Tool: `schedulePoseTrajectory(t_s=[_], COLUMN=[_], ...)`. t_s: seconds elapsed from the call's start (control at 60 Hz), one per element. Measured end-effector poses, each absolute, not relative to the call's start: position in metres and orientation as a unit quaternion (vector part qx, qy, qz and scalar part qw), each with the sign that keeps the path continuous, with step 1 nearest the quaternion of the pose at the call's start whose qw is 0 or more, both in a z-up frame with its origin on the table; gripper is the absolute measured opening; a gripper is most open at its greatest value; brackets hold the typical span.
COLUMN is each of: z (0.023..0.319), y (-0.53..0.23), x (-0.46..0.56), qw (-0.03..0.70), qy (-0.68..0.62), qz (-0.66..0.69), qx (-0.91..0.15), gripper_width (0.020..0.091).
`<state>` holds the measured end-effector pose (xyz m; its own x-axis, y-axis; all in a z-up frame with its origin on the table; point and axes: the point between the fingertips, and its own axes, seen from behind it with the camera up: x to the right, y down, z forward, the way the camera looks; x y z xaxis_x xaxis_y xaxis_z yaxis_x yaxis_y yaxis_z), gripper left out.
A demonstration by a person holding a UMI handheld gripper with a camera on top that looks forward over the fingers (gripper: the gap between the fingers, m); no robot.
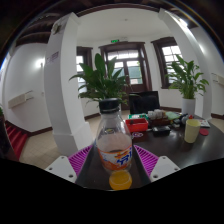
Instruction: Pour water
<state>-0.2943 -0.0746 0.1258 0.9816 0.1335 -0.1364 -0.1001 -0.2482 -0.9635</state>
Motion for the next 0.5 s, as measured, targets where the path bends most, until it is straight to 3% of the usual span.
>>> schedulePoseTrajectory(t_s=[0.083,0.117,0.133,0.317,0.5], z=[0.116,0.115,0.115,0.114,0.115], y=[-0.065,-0.063,-0.063,-0.062,-0.060], x=[-0.293,-0.289,-0.287,-0.288,-0.288], qw=[0.611,0.613,0.615,0.623,0.624], qy=[-0.005,-0.002,-0.002,-0.023,-0.019], qz=[0.085,0.076,0.070,0.059,0.068], qx=[-0.787,-0.786,-0.785,-0.780,-0.778], gripper_width=[0.0732,0.0567,0.0536,0.0379,0.0376])
